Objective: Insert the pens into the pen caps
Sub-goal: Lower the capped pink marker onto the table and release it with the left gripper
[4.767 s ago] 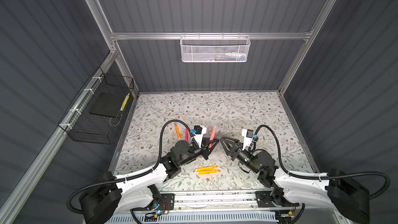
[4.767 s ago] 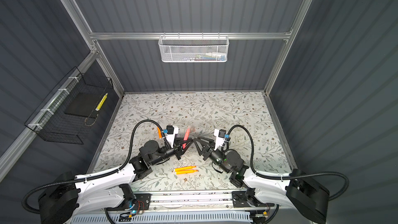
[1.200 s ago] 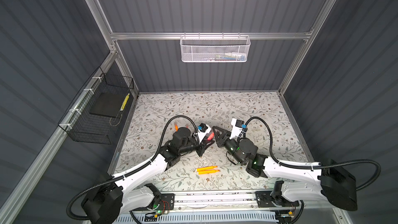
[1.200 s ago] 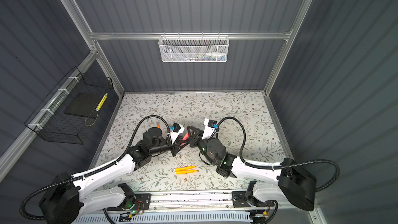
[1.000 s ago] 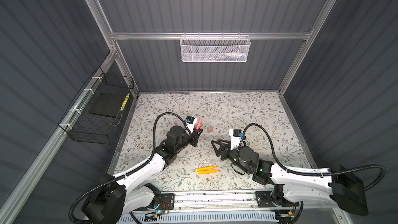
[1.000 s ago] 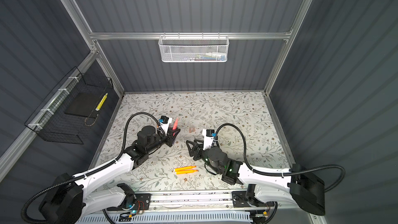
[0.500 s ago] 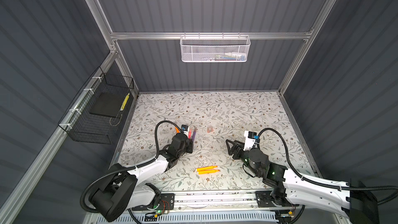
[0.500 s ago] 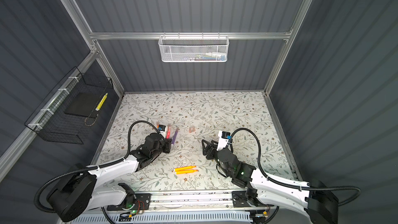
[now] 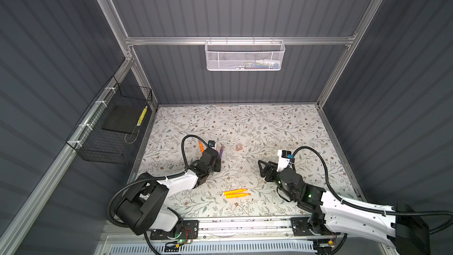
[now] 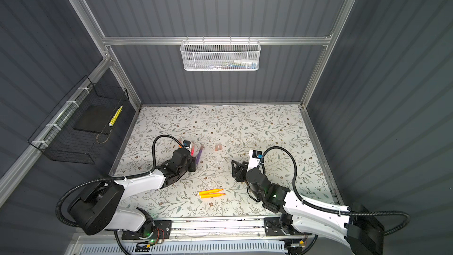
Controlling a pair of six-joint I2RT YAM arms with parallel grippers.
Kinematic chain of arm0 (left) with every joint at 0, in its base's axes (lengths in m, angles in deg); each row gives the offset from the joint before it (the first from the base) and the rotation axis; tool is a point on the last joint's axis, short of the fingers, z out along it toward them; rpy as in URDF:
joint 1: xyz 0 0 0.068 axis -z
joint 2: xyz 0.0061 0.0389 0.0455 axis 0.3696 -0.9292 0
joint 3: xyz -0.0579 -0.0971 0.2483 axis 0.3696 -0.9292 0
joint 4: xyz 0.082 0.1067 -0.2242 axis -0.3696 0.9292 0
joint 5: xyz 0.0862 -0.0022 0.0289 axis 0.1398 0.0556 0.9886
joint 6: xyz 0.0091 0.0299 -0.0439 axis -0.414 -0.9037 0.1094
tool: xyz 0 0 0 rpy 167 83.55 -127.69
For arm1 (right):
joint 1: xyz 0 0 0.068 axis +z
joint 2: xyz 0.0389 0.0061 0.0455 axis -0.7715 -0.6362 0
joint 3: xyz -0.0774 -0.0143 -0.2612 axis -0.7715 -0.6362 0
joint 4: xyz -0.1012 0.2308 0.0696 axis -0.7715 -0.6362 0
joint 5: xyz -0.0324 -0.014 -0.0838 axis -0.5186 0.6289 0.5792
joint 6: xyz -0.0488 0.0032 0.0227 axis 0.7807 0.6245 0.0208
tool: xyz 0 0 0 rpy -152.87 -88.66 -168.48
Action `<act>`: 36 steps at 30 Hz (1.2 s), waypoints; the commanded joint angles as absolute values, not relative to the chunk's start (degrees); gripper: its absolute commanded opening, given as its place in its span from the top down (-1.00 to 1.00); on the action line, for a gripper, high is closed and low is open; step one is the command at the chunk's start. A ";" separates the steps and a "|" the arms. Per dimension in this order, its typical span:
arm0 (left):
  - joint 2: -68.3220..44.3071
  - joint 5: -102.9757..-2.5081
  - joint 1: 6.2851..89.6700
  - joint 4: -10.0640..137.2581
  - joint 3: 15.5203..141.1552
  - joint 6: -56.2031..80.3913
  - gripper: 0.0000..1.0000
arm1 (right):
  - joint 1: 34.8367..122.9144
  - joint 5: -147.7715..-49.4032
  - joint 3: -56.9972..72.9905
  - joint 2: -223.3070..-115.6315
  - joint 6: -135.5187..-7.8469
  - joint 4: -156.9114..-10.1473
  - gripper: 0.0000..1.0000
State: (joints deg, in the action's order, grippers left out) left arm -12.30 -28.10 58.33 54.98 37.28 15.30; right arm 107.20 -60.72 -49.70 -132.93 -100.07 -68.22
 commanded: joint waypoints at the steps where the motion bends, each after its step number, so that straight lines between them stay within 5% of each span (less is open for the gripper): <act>1: -13.97 -27.05 57.91 55.90 39.35 16.64 1.00 | 106.77 -61.05 -48.40 -133.22 -100.24 -68.32 -0.35; 17: -25.05 -25.84 56.68 55.52 47.78 14.12 1.00 | 105.51 -61.24 -49.27 -130.91 -99.77 -69.34 -0.35; 36: -25.44 -24.22 55.88 57.53 50.32 12.81 0.40 | 104.11 -62.19 -49.43 -131.13 -99.58 -69.00 -0.37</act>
